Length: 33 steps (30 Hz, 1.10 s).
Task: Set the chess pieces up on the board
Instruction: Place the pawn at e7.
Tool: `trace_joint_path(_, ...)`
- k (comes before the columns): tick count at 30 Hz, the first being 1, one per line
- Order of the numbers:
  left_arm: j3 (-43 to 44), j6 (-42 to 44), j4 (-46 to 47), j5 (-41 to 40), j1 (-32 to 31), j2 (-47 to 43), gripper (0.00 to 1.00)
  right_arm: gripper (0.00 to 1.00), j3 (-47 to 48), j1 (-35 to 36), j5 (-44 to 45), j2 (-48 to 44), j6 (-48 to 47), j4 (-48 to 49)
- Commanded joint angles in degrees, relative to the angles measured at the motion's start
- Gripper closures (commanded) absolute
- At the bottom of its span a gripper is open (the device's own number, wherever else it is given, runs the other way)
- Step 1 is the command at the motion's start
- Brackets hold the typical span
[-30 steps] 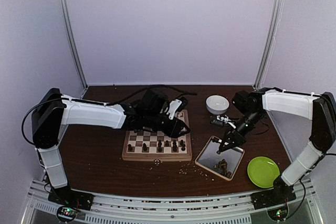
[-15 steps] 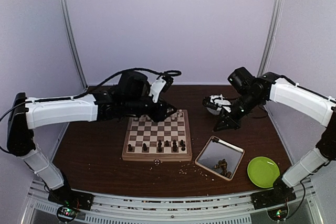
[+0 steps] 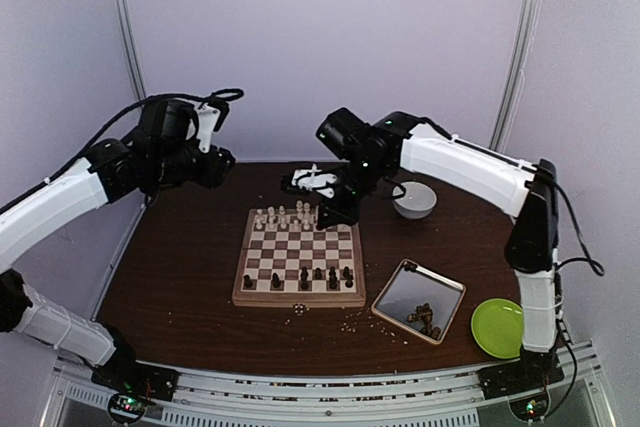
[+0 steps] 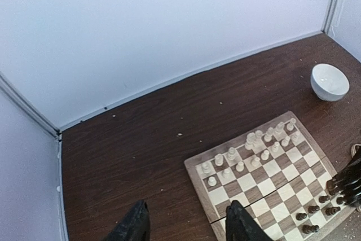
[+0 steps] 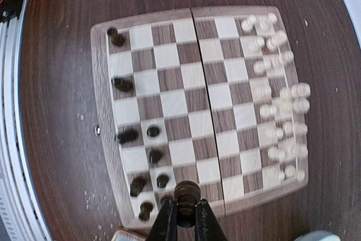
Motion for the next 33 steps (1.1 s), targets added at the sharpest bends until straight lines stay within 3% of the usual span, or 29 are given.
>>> trace_joint_path(1,-4.8,1.0,3.9,-1.6,3.7,-5.0,0.52,0.92,15.9,3.3,5.3,12.2,2.3,-6.8)
trace_joint_path(13,-5.1,1.0,3.6,1.7,5.6,-7.5,0.52,0.93,19.0,7.9,6.8,21.1,1.9,-3.8)
trace_joint_path(33,-5.3,1.1,3.6,3.3,5.7,-7.2,0.52,0.92,19.9,8.8,5.2,24.6,1.2,-4.7)
